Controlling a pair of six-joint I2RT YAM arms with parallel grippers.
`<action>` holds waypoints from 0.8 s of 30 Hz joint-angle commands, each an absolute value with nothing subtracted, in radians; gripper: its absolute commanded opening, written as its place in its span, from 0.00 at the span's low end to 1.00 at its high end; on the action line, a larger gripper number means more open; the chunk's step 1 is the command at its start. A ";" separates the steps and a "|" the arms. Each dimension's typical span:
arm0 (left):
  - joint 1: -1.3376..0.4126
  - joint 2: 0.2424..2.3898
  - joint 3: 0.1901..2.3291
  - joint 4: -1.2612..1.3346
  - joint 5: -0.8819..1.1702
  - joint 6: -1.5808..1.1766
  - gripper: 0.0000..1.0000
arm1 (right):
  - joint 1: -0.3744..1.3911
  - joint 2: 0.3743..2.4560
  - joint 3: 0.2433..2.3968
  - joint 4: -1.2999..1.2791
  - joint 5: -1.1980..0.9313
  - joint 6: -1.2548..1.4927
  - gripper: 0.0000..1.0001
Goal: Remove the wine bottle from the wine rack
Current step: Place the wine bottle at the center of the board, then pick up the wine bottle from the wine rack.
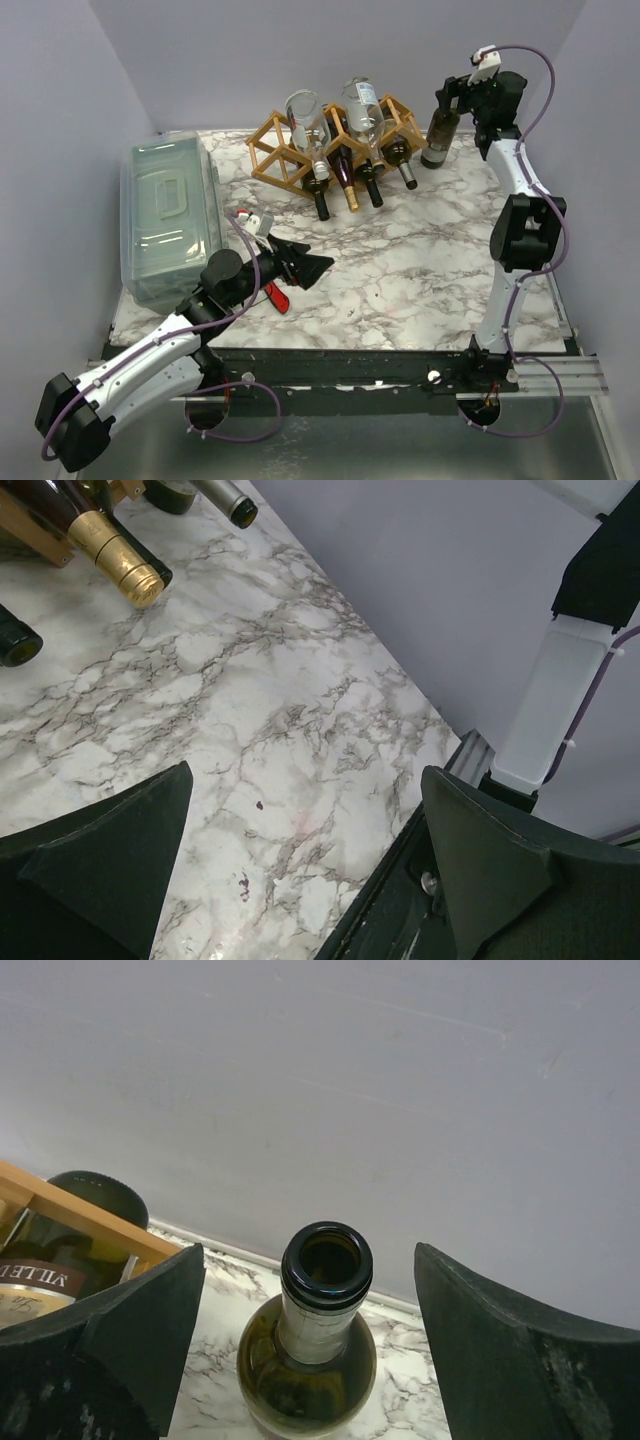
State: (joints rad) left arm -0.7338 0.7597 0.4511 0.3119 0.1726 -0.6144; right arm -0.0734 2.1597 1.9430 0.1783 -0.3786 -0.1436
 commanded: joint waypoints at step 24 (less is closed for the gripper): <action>-0.696 0.689 0.450 0.267 0.254 -0.767 0.99 | -0.078 1.668 1.688 0.003 -0.617 -0.127 0.99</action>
State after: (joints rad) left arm -0.7055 0.7113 0.4503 0.2863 0.2195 -0.7521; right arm -0.0738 1.7634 1.7824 0.0814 -0.4755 -0.1390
